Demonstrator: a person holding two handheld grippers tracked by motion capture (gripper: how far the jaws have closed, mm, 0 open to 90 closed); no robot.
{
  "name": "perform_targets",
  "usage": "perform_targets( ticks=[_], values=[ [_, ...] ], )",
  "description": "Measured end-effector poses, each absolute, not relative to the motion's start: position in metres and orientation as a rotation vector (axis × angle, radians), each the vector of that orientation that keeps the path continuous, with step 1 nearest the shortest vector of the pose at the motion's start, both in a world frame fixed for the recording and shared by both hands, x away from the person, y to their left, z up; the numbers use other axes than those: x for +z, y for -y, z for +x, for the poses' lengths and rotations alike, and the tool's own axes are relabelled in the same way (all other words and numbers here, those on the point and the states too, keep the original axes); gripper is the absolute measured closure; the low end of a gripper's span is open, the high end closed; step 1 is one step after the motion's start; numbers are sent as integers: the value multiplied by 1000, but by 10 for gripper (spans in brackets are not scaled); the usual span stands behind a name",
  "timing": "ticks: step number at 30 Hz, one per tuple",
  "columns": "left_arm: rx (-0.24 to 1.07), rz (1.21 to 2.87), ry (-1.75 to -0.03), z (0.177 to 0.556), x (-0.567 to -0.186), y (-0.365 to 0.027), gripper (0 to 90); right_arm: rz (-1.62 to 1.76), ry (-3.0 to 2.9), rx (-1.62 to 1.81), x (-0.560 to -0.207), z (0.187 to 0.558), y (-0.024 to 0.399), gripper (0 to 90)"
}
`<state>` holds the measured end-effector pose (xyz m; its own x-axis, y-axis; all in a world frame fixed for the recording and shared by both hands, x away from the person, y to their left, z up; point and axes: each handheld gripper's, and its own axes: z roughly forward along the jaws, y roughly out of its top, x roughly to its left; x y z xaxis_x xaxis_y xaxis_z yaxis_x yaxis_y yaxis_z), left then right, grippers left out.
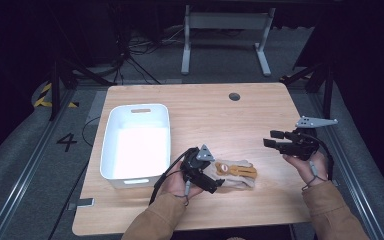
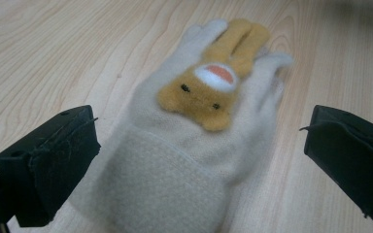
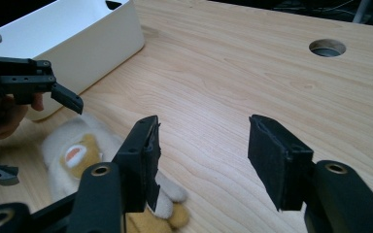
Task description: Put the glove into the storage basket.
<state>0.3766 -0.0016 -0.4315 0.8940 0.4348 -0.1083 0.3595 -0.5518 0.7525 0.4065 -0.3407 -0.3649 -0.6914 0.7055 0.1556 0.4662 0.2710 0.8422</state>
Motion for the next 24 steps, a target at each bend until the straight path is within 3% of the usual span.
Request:
perform_targets(
  ticks=[24],
  values=[
    [30,2275,-563,395,-455,11,0,1090,-2287,1381,-366,400,345,451]
  ],
)
